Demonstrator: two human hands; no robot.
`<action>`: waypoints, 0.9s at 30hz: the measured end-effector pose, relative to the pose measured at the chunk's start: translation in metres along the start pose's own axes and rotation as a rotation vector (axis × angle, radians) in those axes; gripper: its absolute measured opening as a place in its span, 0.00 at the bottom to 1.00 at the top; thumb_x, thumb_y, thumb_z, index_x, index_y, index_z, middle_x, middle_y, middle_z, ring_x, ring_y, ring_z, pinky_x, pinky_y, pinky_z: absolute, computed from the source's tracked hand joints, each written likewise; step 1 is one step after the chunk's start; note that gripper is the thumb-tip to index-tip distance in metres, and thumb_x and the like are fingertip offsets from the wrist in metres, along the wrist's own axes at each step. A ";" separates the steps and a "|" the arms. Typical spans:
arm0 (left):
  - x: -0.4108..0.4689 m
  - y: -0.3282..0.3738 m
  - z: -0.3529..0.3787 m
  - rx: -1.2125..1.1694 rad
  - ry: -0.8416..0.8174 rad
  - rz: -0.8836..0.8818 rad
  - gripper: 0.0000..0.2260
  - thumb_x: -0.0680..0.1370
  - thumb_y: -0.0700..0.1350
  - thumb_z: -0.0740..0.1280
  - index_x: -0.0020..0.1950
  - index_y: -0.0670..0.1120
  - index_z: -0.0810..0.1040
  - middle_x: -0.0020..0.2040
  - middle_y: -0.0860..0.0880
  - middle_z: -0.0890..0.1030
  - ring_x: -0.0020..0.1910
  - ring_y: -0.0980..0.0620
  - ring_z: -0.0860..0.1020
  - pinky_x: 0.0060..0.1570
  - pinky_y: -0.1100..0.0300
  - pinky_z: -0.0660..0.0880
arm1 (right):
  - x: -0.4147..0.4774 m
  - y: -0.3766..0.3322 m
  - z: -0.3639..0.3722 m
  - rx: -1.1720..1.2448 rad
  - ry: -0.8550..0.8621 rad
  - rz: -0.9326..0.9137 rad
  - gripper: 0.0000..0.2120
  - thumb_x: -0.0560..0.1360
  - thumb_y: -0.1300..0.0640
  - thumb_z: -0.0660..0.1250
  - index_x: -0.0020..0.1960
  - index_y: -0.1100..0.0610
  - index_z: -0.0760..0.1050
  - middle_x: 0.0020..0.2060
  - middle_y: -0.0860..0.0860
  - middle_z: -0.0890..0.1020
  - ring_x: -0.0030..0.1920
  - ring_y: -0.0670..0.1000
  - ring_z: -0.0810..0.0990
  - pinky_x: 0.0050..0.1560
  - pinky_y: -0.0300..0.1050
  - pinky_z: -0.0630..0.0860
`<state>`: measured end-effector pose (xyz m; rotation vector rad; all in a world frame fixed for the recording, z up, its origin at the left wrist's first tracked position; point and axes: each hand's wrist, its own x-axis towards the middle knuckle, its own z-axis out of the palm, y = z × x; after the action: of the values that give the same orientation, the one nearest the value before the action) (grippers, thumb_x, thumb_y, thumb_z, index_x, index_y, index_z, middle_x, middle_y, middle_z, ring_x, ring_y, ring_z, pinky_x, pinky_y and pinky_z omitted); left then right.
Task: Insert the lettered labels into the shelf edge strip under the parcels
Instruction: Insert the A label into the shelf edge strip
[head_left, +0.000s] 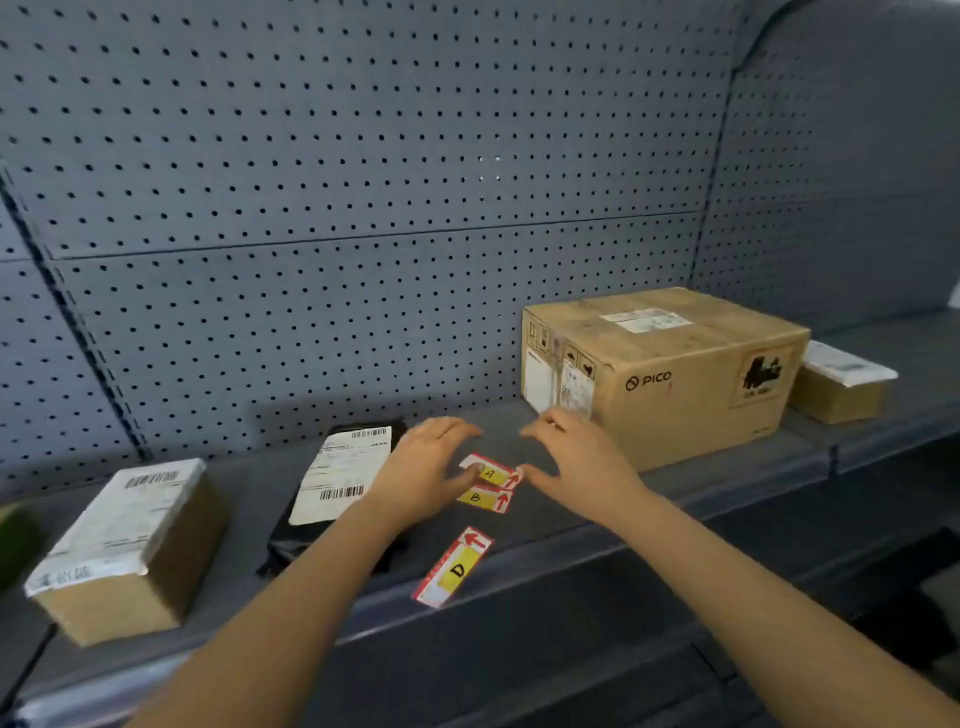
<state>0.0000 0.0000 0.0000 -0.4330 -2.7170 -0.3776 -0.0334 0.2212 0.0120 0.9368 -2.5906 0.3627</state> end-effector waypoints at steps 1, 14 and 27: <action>0.001 -0.001 0.006 0.001 -0.049 -0.021 0.21 0.78 0.51 0.66 0.69 0.48 0.72 0.68 0.49 0.74 0.68 0.50 0.69 0.68 0.58 0.61 | 0.004 0.003 0.007 -0.011 -0.043 -0.024 0.21 0.76 0.45 0.63 0.65 0.52 0.72 0.58 0.50 0.73 0.57 0.50 0.72 0.56 0.47 0.71; 0.005 -0.015 0.040 0.034 -0.366 -0.037 0.20 0.83 0.54 0.55 0.74 0.51 0.67 0.75 0.51 0.67 0.73 0.52 0.64 0.73 0.55 0.57 | 0.021 0.028 0.051 -0.036 -0.318 -0.163 0.19 0.80 0.44 0.52 0.66 0.49 0.72 0.66 0.48 0.74 0.61 0.51 0.70 0.60 0.50 0.68; 0.001 -0.020 0.046 0.046 -0.223 -0.015 0.20 0.82 0.57 0.54 0.73 0.54 0.67 0.73 0.53 0.66 0.72 0.52 0.60 0.73 0.53 0.54 | 0.034 0.022 0.060 0.477 -0.125 0.153 0.12 0.70 0.58 0.73 0.51 0.49 0.79 0.48 0.45 0.77 0.46 0.41 0.76 0.45 0.33 0.73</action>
<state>-0.0220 -0.0033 -0.0443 -0.4673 -2.9396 -0.2847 -0.0872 0.1970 -0.0301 0.9306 -2.7520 1.0280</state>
